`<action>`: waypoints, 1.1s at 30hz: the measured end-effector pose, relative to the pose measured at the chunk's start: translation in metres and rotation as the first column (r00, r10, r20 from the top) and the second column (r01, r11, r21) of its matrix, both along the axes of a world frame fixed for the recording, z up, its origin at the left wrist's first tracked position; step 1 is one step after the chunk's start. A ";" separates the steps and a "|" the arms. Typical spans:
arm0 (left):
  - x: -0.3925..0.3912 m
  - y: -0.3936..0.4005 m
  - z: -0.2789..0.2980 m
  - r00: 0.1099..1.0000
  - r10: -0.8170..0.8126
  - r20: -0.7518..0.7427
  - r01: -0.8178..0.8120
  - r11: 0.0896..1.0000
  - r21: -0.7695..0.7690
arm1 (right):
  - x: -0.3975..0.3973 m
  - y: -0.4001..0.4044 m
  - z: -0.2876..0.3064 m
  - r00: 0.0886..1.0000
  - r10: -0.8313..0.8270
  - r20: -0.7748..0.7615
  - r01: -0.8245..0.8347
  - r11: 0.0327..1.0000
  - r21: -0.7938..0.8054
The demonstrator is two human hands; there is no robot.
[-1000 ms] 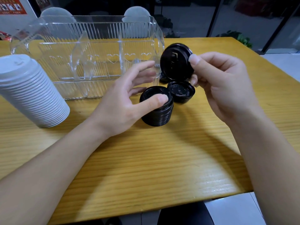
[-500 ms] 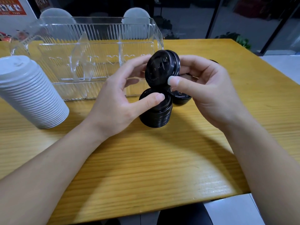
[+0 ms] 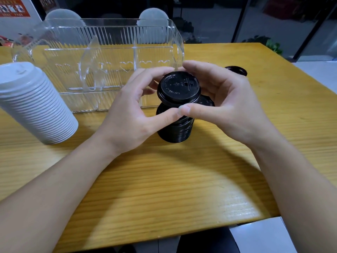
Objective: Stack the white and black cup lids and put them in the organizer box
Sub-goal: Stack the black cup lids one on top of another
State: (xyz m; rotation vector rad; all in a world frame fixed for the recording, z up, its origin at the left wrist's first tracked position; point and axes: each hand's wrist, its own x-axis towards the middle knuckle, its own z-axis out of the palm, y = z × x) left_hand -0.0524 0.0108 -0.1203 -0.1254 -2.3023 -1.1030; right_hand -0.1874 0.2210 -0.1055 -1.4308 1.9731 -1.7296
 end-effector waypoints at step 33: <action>-0.002 0.002 -0.009 0.916 -0.163 0.365 0.108 0.980 0.166 | 0.006 0.005 -0.002 0.982 0.019 -0.187 0.033 0.962 0.271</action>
